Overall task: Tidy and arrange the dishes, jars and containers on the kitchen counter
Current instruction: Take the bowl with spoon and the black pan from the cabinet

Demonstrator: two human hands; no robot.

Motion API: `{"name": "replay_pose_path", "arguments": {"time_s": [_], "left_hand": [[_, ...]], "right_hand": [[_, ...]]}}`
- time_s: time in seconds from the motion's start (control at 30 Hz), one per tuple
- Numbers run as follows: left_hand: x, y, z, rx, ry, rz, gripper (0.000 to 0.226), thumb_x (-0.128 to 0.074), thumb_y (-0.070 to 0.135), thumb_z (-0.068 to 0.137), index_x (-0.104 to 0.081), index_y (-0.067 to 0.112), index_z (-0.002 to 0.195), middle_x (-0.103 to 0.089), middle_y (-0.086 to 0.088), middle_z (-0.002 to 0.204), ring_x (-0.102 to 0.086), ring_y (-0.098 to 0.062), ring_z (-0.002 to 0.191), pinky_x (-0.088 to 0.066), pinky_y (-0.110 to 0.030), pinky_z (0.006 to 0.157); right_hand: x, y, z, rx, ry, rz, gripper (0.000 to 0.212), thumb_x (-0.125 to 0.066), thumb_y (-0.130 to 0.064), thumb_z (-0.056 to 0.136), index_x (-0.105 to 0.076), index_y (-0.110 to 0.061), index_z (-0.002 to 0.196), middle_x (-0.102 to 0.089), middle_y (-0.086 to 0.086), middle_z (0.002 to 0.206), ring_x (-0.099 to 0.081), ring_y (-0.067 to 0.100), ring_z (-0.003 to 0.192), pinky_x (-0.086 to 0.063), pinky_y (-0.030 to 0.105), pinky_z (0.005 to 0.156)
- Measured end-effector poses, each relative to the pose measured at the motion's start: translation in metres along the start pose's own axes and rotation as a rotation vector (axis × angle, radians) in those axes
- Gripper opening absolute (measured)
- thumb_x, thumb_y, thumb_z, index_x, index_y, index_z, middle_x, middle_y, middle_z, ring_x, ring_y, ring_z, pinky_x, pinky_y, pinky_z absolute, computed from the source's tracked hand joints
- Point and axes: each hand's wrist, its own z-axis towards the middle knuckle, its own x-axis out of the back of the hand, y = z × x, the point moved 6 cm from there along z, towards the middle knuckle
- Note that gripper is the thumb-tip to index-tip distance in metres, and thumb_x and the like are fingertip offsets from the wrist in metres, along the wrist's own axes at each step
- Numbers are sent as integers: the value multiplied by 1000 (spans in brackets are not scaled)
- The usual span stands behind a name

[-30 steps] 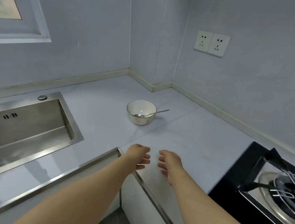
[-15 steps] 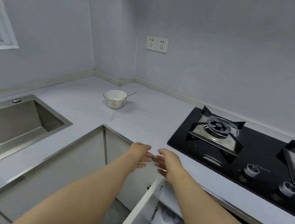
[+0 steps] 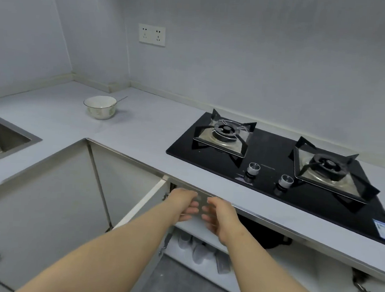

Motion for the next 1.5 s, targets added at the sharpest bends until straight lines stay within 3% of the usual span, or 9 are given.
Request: {"name": "replay_pose_path", "arguments": {"time_s": [0.27, 0.43, 0.73, 0.9, 1.03, 1.13, 1.27, 1.37, 1.5], "left_hand": [[-88, -39, -16, 79, -37, 2, 15, -45, 24, 97, -46, 21, 82, -57, 0, 77, -55, -9, 64, -42, -23, 59], [-124, -56, -11, 111, -64, 65, 9, -43, 23, 98, -47, 16, 102, -56, 0, 79, -54, -10, 64, -42, -24, 61], [-182, -92, 35, 180, -139, 126, 16, -45, 21, 97, -48, 14, 111, -59, -4, 83, -56, -13, 66, -43, -25, 60], [-206, -124, 68, 201, -173, 210, 9, -44, 20, 97, -50, 14, 96, -57, -1, 77, -57, -11, 63, -42, -24, 61], [-214, -139, 101, 136, -171, 338, 24, -43, 15, 96, -47, 17, 73, -55, -3, 71, -55, -18, 65, -40, -24, 59], [-217, -151, 126, 118, -165, 404, 28, -43, 10, 95, -46, 15, 68, -54, -7, 72, -52, -25, 76, -40, -26, 58], [-224, -165, 167, 23, -141, 564, 24, -39, 9, 92, -46, 15, 70, -59, -13, 86, -53, -26, 80, -42, -29, 70], [-244, -178, 203, -72, -146, 667, 16, -39, 11, 92, -53, 12, 85, -57, -11, 88, -54, -27, 81, -45, -30, 72], [-274, -191, 250, -248, -151, 919, 34, -41, 15, 93, -49, 12, 126, -52, -11, 125, -50, -30, 113, -44, -34, 91]], "right_hand": [[90, 41, -2, -69, 34, 26, 8, -51, -22, 92, -54, -14, 92, -56, 1, 77, -50, 15, 63, -35, 24, 56], [130, 68, 5, -124, 64, 52, 14, -48, -22, 93, -53, -13, 102, -56, 1, 80, -51, 14, 62, -38, 22, 53], [184, 118, 33, -225, 173, 130, 13, -49, -21, 93, -53, -15, 83, -56, 2, 76, -51, 16, 64, -37, 26, 61], [209, 156, 56, -282, 235, 196, 10, -48, -19, 94, -55, -14, 90, -56, 3, 77, -50, 17, 63, -35, 25, 59], [218, 181, 84, -290, 272, 209, 13, -48, -19, 94, -55, -13, 103, -59, 4, 82, -52, 18, 65, -35, 24, 60], [220, 198, 106, -304, 270, 204, 15, -49, -21, 94, -54, -11, 104, -58, 4, 84, -52, 18, 67, -37, 25, 61], [225, 216, 134, -308, 280, 200, 15, -50, -20, 94, -55, -10, 104, -59, 5, 89, -52, 18, 68, -39, 27, 62], [235, 234, 166, -303, 303, 192, 15, -51, -19, 93, -55, -10, 104, -58, 5, 88, -53, 19, 71, -38, 27, 62], [247, 244, 209, -252, 324, 161, 11, -50, -18, 93, -56, -9, 94, -57, 7, 91, -53, 21, 77, -39, 28, 62]]}}
